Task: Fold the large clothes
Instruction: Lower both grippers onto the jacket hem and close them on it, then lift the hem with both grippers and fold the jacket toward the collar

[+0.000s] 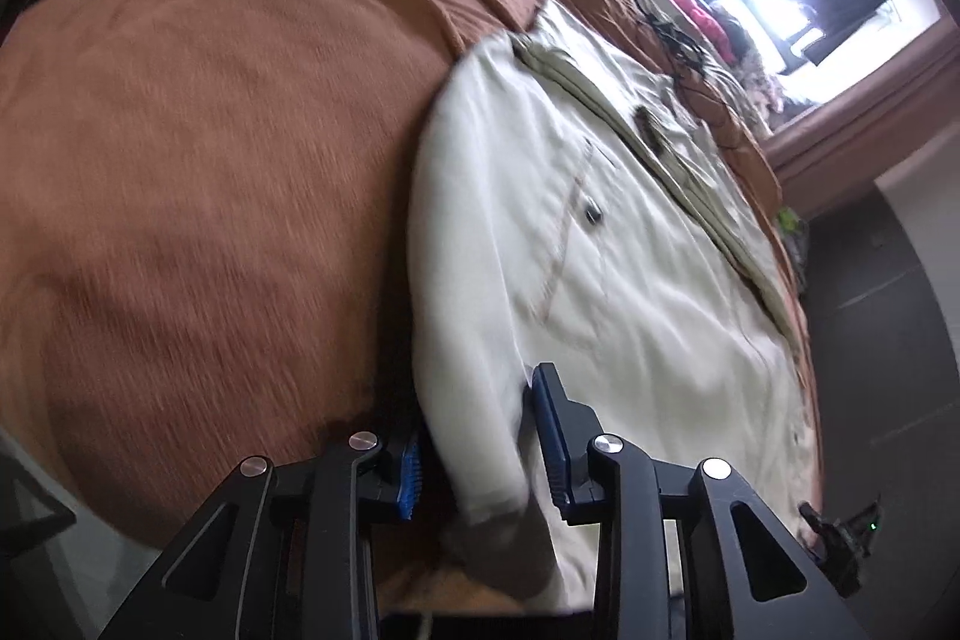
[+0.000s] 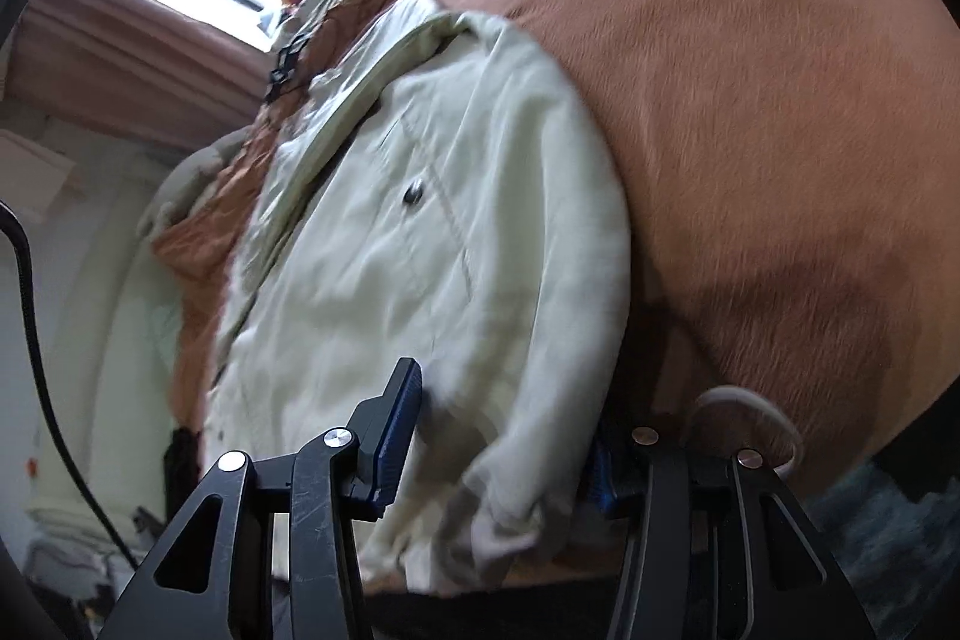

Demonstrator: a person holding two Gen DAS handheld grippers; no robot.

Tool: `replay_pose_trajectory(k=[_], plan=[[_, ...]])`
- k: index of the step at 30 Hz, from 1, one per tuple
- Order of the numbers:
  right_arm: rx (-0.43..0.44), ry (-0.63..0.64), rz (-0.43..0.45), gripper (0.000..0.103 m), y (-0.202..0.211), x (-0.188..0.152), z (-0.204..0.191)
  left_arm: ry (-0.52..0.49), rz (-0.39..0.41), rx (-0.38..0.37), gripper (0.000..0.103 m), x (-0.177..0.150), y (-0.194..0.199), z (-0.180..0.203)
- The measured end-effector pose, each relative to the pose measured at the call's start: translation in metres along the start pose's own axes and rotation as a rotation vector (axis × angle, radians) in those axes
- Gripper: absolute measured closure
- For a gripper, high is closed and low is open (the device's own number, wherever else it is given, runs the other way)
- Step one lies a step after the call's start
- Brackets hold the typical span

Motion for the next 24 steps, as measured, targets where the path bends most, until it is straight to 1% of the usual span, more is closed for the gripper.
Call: replay_pose_trajectory(k=[1, 2, 3, 4, 6, 9, 12, 20, 24], plan=[[0.006, 0.005, 0.002, 0.058, 0.002, -0.003, 0.001, -0.008, -0.008, -0.001, 0.08, -0.004, 0.001, 0.001], [0.005, 0.007, -0.001, 0.064, 0.002, -0.005, 0.001, -0.009, -0.018, -0.001, 0.086, -0.006, 0.0, 0.002], [0.004, 0.001, -0.006, 0.075, 0.003, -0.006, 0.003, -0.007, -0.021, 0.001, 0.088, -0.008, 0.001, 0.002], [0.011, -0.011, -0.01, 0.08, 0.004, -0.006, 0.004, -0.003, -0.019, -0.001, 0.09, -0.008, 0.004, 0.003], [0.041, -0.03, -0.003, 0.087, 0.007, -0.006, 0.005, 0.005, 0.0, -0.017, 0.092, -0.01, 0.016, 0.005], [0.06, -0.013, 0.062, 0.09, 0.028, -0.008, -0.003, -0.005, 0.033, -0.041, 0.093, -0.011, 0.036, 0.014], [0.084, 0.002, 0.109, 0.092, 0.049, -0.004, -0.013, -0.015, 0.068, -0.073, 0.093, -0.009, 0.059, 0.026], [0.166, 0.055, 0.213, 0.092, 0.108, 0.003, -0.048, -0.049, 0.155, -0.159, 0.093, -0.009, 0.124, 0.06], [0.206, 0.096, 0.262, 0.092, 0.143, 0.0, -0.067, -0.058, 0.191, -0.19, 0.093, -0.013, 0.156, 0.068]])
Point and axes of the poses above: each gripper's, at about its wrist camera, not at the fingertips, and y roughly against the way its jaws point, z to its right, x to its top, the point moved 3 cm from there along -y, roughly the way its jaws point, and after that the axes turned 6 degrees about y, right-handed, at the moved point
